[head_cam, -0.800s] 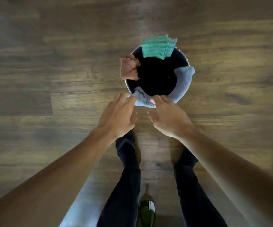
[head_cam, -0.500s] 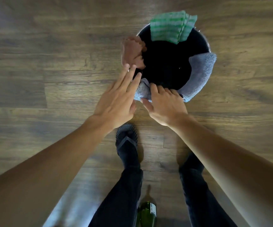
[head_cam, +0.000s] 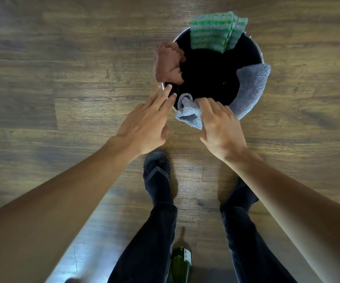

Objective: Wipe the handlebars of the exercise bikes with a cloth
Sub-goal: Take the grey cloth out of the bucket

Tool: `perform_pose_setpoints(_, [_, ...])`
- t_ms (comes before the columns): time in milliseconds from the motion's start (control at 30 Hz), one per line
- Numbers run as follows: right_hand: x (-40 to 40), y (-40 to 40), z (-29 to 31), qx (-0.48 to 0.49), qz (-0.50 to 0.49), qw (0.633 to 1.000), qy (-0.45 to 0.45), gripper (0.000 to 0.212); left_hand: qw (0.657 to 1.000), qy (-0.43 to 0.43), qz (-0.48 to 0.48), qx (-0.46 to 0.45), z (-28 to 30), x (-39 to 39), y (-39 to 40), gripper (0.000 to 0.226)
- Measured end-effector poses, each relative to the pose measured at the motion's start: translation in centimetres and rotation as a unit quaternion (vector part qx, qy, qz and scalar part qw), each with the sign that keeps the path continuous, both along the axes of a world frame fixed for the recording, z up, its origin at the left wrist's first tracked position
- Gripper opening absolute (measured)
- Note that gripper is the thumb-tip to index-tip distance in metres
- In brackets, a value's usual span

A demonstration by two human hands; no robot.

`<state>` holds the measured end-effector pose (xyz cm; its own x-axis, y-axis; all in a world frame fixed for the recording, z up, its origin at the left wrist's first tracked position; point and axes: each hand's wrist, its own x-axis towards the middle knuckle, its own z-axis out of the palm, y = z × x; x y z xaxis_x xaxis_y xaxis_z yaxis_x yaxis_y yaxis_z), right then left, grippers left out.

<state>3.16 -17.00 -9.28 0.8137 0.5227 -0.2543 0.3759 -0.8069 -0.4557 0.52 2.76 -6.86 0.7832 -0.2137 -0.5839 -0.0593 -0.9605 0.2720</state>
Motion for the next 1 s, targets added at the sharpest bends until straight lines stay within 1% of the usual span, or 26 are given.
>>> perform_pose_setpoints(100, [0.8,-0.4,2.8,0.026,-0.013,0.999,0.027,0.055,0.999,0.014,0.048,-0.020,1.9,0.1,-0.9,0.071])
perform_pose_setpoints(200, [1.9,-0.8,7.5,0.046,-0.030,0.997,0.052,0.051,0.990,0.042,0.126,-0.037,5.3,0.5,-1.7,0.059])
perform_pose_setpoints(300, [2.9,-0.4,13.9,0.038,-0.043,0.996,0.065,0.038,0.977,0.063,0.196,-0.052,10.7,1.1,-1.9,0.041])
perform_pose_setpoints(400, [4.0,0.5,21.7,0.010,-0.040,0.996,0.073,0.031,0.965,0.062,0.244,-0.073,17.9,1.6,-1.5,0.035])
perform_pose_setpoints(467, [4.3,1.5,27.4,0.020,-0.031,0.999,0.040,0.031,0.962,0.053,0.259,-0.074,23.5,1.9,-1.0,0.033])
perform_pose_setpoints(533, [4.6,2.5,33.4,0.044,-0.017,0.999,-0.020,0.039,0.959,0.040,0.273,-0.070,29.2,1.8,-0.3,0.029])
perform_pose_setpoints(567, [4.6,2.9,36.2,0.054,-0.011,0.997,-0.044,0.039,0.957,0.038,0.281,-0.067,32.1,1.5,0.1,0.028])
perform_pose_setpoints(667, [4.5,3.7,44.1,0.077,0.030,0.990,-0.114,0.036,0.950,0.035,0.308,-0.050,40.5,0.1,1.4,0.028])
perform_pose_setpoints(733, [4.1,4.4,49.0,0.093,0.064,0.982,-0.150,0.029,0.940,0.022,0.337,-0.043,46.0,-1.4,2.1,0.028])
perform_pose_setpoints(800, [3.5,5.4,53.6,0.104,0.085,0.978,-0.159,0.018,0.928,0.010,0.371,-0.040,51.0,-3.3,2.7,0.027])
perform_pose_setpoints(833, [3.1,6.0,55.8,0.114,0.097,0.976,-0.157,0.017,0.921,0.002,0.387,-0.038,53.4,-4.4,3.0,0.027])
perform_pose_setpoints(900, [2.4,7.5,59.8,0.141,0.126,0.969,-0.158,0.019,0.909,-0.017,0.416,-0.032,57.3,-6.7,3.8,0.026])
perform_pose_setpoints(1000, [1.5,10.5,64.8,0.202,0.169,0.953,-0.148,0.033,0.890,-0.050,0.453,-0.026,62.1,-9.6,5.4,0.027])
